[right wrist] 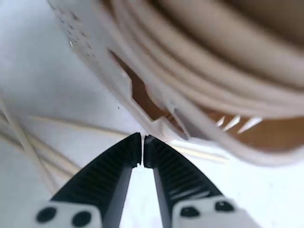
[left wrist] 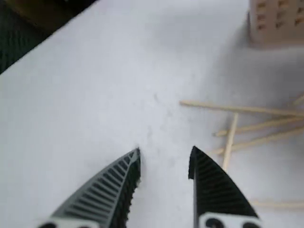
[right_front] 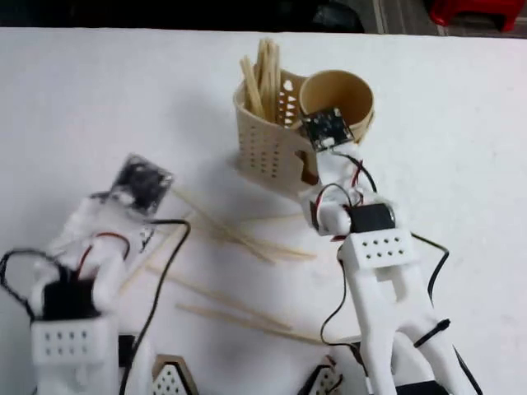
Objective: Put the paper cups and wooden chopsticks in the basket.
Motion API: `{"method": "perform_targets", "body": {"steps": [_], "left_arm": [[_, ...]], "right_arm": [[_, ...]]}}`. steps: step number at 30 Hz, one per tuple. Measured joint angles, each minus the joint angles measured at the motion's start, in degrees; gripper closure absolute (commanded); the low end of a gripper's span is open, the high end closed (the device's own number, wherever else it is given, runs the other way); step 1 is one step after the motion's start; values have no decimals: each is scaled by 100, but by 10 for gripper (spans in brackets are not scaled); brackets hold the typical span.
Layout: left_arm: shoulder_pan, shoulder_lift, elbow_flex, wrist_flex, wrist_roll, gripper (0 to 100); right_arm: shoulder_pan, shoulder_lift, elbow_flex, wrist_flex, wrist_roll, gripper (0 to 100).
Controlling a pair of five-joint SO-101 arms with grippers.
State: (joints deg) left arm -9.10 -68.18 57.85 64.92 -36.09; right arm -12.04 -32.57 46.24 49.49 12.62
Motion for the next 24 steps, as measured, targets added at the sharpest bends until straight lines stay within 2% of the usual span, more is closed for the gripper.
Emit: {"method": "perform_targets", "body": {"steps": [9, 18, 24], "left_arm": [[484, 2620, -624, 26, -1433, 774], [914, 5213, -1723, 26, -1565, 774], [941, 6796, -2620, 26, -1565, 793]], "right_arm": [[-18, 0, 18, 0, 0, 980], [-18, 0, 123, -35, 0, 980], [-9, 0, 123, -35, 0, 980]]}}
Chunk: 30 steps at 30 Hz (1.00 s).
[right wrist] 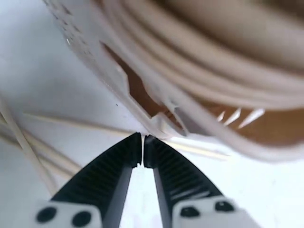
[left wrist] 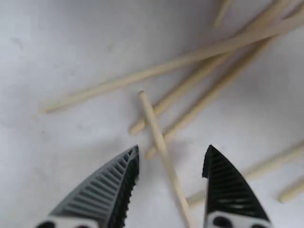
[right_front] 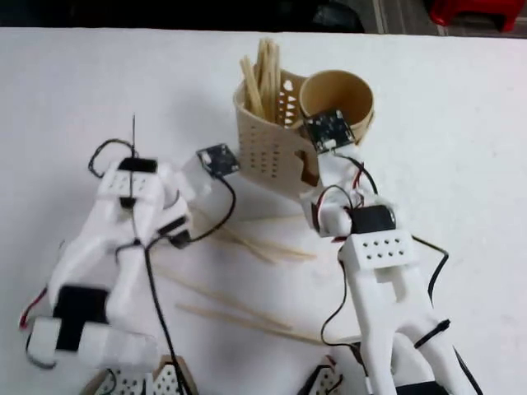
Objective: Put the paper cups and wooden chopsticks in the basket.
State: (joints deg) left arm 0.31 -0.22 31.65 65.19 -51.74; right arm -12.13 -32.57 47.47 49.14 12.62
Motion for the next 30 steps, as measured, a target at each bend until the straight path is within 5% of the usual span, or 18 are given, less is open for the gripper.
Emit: {"method": "perform_targets", "body": {"steps": [14, 30], "left_arm": [[237, 1758, -1231, 879, -264, 980], [149, 1495, -1240, 2330, -1073, 978]], "right_arm": [[-9, 0, 0, 0, 0, 980], [-9, 0, 0, -70, 0, 980]]}}
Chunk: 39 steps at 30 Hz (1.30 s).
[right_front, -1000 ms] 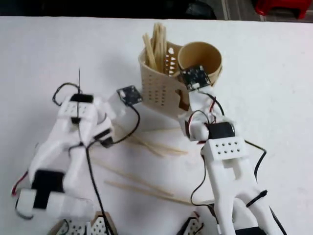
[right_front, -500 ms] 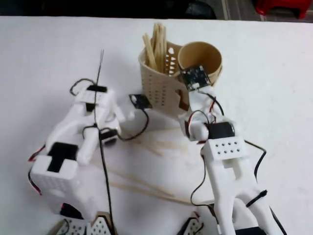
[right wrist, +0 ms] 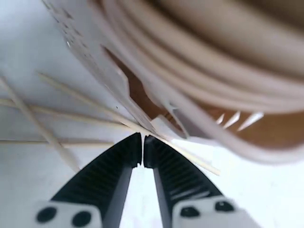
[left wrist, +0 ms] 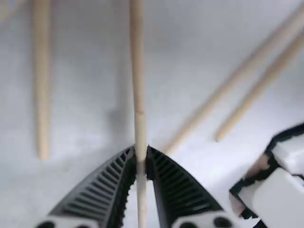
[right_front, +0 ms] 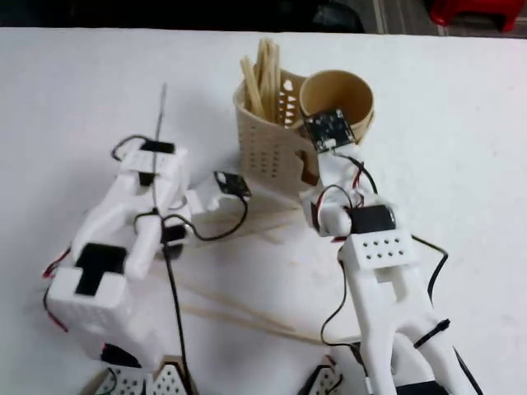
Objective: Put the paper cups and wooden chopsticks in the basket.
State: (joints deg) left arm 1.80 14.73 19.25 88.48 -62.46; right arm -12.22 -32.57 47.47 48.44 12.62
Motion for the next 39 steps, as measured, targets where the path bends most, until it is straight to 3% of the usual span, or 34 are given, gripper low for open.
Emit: {"method": "perform_targets", "body": {"steps": [11, 17, 23, 31, 39], "left_arm": [[-1090, -2497, 0, 1222, -1389, 978], [-1679, -3666, 0, 1248, -1530, 978], [-1626, -5029, -97, 1204, -1407, 978], [-352, -6092, -905, -62, 1266, 978], [879, -6127, -1125, -2541, 4105, 978]], "right_arm": [[0, 0, 0, 0, 0, 980], [0, 0, 0, 0, 0, 980], [0, 0, 0, 0, 0, 980], [0, 0, 0, 0, 0, 980], [0, 0, 0, 0, 0, 980]]}}
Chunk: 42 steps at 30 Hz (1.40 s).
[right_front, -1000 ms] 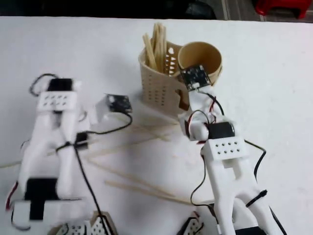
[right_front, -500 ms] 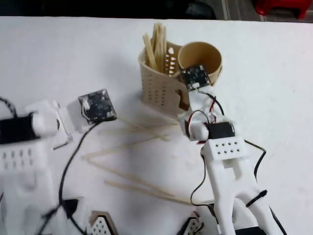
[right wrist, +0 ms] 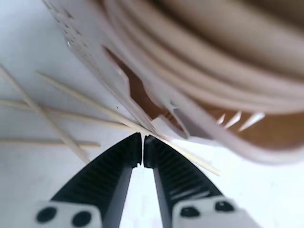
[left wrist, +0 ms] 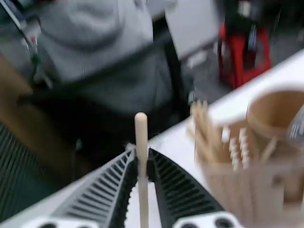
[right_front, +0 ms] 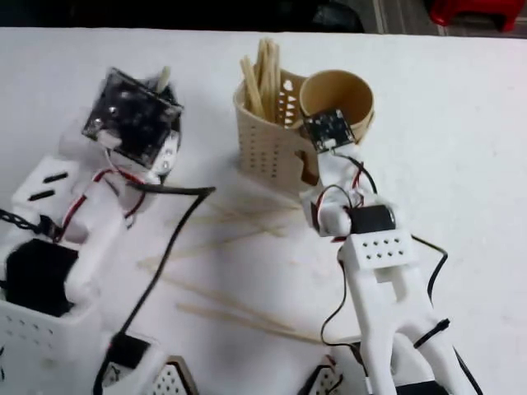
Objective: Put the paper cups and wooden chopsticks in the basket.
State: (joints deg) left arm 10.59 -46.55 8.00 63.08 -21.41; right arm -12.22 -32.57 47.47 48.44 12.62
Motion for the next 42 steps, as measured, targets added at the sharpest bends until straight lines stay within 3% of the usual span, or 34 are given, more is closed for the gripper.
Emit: {"method": "perform_targets", "body": {"steps": [8, 14, 21, 28, 33, 36, 42], "left_arm": [[844, 176, 0, -2224, 1451, 978], [905, 1081, 0, -3244, 1916, 978], [905, 1899, 0, -4062, 1987, 977], [905, 2321, 0, -3956, 1987, 858], [914, 2075, 0, -3323, 1969, 849], [914, 1600, -97, -2725, 1486, 855], [686, 457, -97, -1116, 589, 980]], "right_arm": [[0, 0, 0, 0, 0, 980], [0, 0, 0, 0, 0, 980], [0, 0, 0, 0, 0, 980], [0, 0, 0, 0, 0, 980], [0, 0, 0, 0, 97, 980], [0, 0, 0, 0, 114, 980], [0, 0, 0, 0, 123, 980]]}}
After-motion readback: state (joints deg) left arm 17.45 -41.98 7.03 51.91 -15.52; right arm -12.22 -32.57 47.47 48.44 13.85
